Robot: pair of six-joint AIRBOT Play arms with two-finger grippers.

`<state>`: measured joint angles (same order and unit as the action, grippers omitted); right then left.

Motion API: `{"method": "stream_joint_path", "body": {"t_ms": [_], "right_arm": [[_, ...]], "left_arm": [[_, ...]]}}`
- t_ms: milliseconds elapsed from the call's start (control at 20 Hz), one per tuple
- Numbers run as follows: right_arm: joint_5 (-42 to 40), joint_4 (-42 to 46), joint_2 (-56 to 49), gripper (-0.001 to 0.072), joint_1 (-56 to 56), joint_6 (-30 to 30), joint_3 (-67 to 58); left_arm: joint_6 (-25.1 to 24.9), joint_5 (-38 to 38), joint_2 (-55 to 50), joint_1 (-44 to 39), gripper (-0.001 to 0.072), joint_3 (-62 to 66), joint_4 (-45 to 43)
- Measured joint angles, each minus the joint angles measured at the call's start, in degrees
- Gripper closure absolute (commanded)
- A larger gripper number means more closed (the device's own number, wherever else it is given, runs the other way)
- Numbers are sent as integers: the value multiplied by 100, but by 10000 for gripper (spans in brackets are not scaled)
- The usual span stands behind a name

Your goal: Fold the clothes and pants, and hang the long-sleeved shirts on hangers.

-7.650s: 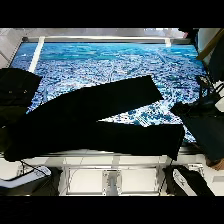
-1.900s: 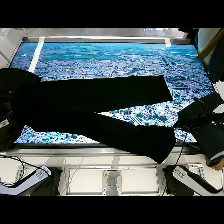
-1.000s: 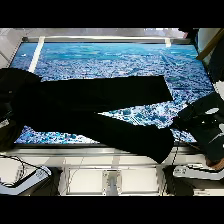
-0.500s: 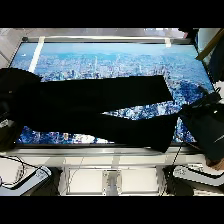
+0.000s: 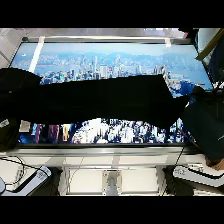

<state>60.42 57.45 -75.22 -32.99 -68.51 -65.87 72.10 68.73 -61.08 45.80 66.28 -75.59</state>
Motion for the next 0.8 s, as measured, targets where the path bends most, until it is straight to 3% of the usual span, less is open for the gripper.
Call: {"method": "stream_joint_path", "body": {"t_ms": [50,100,150,200,450,600,800], "right_arm": [[-66,-13,-42,701,42,-42,-9],[-122,-24,-90,629,103,-70,-17],[-181,-50,-142,401,179,-94,-24],[-214,-59,-208,269,273,-105,-24],[-149,-35,-363,270,501,-142,-31],[549,402,-278,270,328,-144,109],[988,693,114,270,-142,-7,1235]], "left_arm": [[55,37,13,-7,697,4,-42],[103,61,22,-13,697,9,-44],[129,107,26,-24,697,11,-44],[153,142,31,-42,697,11,-46],[238,428,37,-94,697,13,-39],[245,531,39,-103,697,13,-28],[247,592,39,-105,697,13,-26]]}}
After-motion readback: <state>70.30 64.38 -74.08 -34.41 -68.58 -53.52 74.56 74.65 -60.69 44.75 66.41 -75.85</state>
